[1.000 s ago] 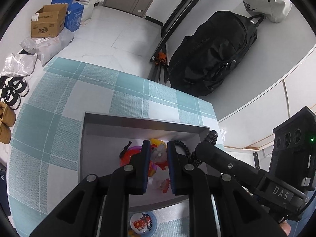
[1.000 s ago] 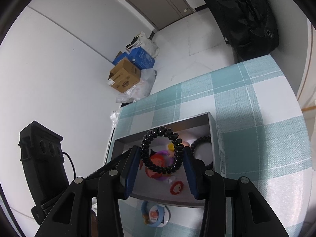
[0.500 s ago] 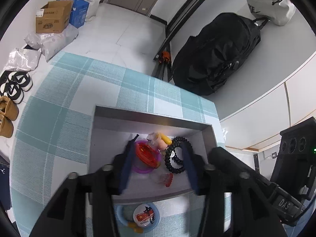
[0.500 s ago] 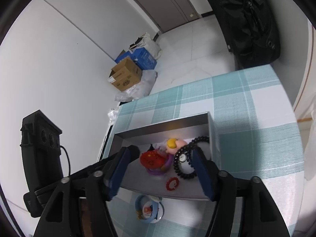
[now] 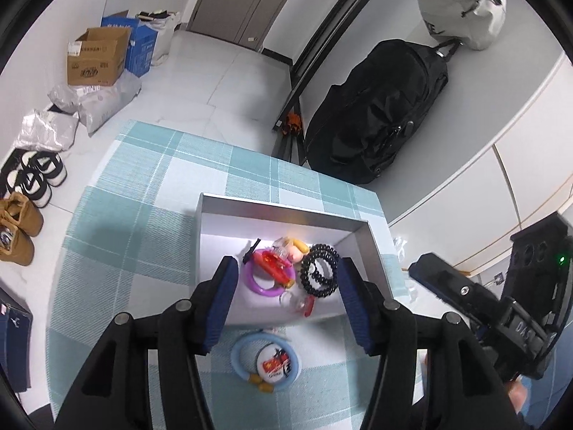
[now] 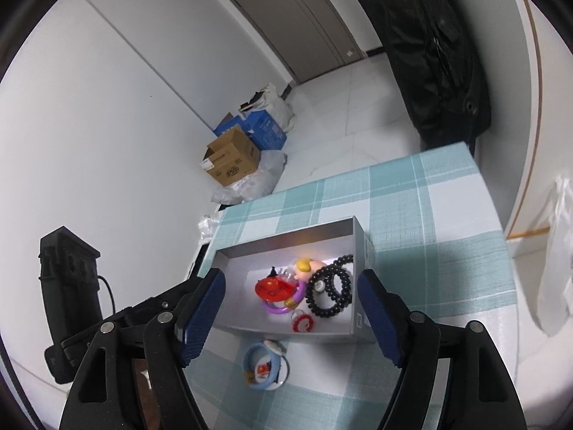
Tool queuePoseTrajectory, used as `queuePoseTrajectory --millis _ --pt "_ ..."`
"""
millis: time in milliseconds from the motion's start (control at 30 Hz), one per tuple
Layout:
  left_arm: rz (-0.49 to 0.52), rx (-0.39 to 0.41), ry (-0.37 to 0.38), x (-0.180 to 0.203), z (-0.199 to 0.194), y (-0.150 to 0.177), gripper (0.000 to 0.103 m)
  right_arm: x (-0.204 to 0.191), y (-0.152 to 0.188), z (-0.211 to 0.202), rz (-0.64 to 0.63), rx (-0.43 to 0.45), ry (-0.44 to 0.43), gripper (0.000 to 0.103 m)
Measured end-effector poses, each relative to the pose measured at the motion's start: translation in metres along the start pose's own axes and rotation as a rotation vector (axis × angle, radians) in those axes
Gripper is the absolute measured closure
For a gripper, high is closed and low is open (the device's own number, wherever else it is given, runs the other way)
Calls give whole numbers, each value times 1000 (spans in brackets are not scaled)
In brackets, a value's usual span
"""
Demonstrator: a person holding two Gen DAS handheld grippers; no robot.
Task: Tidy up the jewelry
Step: 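Open the right gripper in the box and raise it away, then lower the left gripper onto the blue ring and close it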
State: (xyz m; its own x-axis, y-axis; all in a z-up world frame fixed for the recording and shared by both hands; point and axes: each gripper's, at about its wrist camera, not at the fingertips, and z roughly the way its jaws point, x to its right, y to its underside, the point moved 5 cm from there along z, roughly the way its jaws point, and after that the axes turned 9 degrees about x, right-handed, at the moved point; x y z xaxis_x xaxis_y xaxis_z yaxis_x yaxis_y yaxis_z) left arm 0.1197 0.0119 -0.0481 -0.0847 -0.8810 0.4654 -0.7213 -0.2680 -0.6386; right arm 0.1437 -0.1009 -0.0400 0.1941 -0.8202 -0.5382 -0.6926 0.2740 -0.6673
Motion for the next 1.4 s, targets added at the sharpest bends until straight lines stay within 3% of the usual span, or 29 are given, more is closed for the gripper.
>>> queuePoseTrajectory --millis 100,300,433,667,1033,1200,1400 --pt "32 12 -15 2 -7 4 38 -5 1 -8 -35 20 0 23" --pt "109 27 -40 2 -21 17 36 -6 8 -13 -75 23 23 20" --pt "80 -33 -56 -10 -15 32 32 0 14 -17 -54 16 37 18" --pt "81 -114 -55 -12 0 51 32 -6 24 -22 -98 21 50 14" --pt "299 -208 -193 5 23 85 32 -11 39 -21 -155 -24 52 11" --pt "301 -217 -216 2 25 85 32 -8 38 -25 -154 -18 60 11" --pt "254 -204 -189 -4 24 83 35 -4 35 -28 -139 -14 62 11"
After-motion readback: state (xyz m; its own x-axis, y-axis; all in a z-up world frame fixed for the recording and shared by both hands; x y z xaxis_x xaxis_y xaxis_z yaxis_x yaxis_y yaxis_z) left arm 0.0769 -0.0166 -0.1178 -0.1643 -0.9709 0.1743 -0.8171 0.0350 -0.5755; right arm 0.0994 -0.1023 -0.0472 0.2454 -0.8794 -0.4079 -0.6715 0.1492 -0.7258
